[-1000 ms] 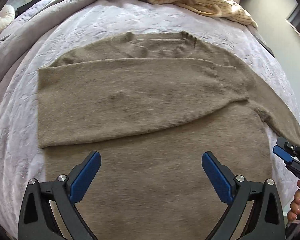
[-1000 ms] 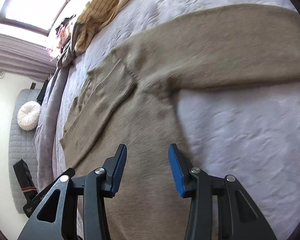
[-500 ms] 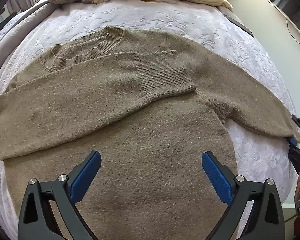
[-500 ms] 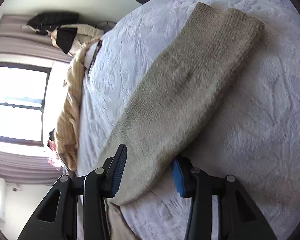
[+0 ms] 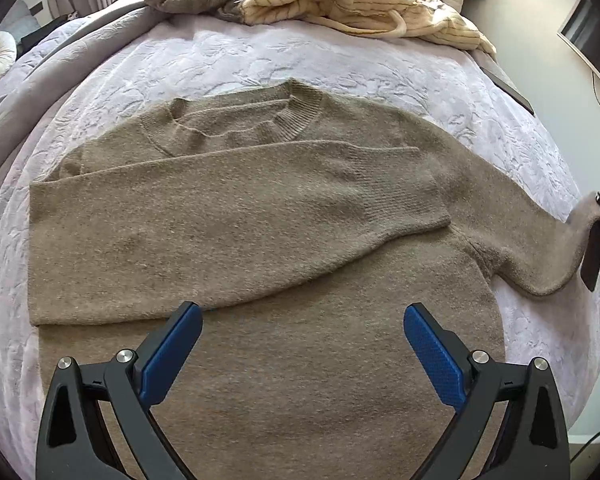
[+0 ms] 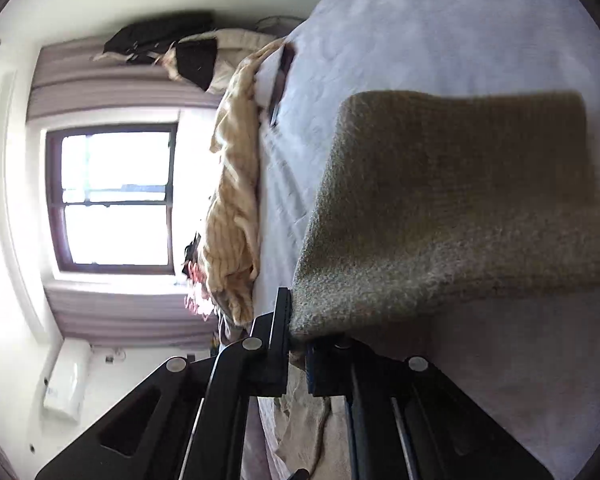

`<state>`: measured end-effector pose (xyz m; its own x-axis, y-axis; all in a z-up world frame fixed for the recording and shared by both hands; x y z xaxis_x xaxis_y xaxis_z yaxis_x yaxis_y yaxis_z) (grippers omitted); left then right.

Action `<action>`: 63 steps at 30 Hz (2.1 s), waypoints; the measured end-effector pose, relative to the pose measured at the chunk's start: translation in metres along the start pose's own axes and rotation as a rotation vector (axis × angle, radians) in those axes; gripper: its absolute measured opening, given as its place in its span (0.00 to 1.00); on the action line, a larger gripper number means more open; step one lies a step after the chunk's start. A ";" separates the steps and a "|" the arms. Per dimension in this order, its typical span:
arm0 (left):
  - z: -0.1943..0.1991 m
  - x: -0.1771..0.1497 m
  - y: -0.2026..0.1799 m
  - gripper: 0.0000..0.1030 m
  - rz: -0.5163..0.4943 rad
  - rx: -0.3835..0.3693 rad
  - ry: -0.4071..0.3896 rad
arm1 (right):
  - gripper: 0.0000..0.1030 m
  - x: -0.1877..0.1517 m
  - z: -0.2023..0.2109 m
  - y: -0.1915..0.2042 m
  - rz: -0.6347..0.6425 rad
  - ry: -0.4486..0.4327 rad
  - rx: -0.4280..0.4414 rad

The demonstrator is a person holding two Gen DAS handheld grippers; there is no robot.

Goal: Fold small clothes
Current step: 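Fold the held side over toward the collar and open the right gripper, then grasp the second sleeve cuff with the left gripper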

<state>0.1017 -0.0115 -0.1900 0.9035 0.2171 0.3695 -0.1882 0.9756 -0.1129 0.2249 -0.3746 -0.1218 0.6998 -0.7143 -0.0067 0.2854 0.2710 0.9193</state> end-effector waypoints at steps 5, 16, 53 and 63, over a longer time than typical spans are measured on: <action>0.007 0.006 0.045 0.98 0.046 0.049 -0.028 | 0.06 -0.071 -0.078 0.081 0.290 0.207 0.043; 0.020 -0.011 0.148 0.98 0.163 0.097 -0.052 | 0.06 -0.285 -0.232 0.106 0.745 0.639 -0.077; -0.024 0.018 0.144 0.98 0.260 -0.420 -0.015 | 0.20 -0.352 -0.217 0.024 1.061 0.807 -0.447; -0.035 0.032 0.168 0.88 0.316 -0.290 -0.012 | 0.47 -0.236 -0.148 -0.008 0.545 0.594 -0.444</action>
<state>0.1127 0.1579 -0.2290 0.8140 0.5058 0.2855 -0.3375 0.8120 -0.4763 0.1546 -0.1127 -0.1864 0.9976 0.0003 0.0692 -0.0432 0.7837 0.6196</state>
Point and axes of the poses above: each gripper's, at about its wrist camera, not at the fingertips, and z roughly against the way its jaws point, y to its left, x to its top, the point moved 8 cm from there along -z, roughly the way its jaws point, and after that the axes turned 4 degrees about -z, right-handed, at the moved point
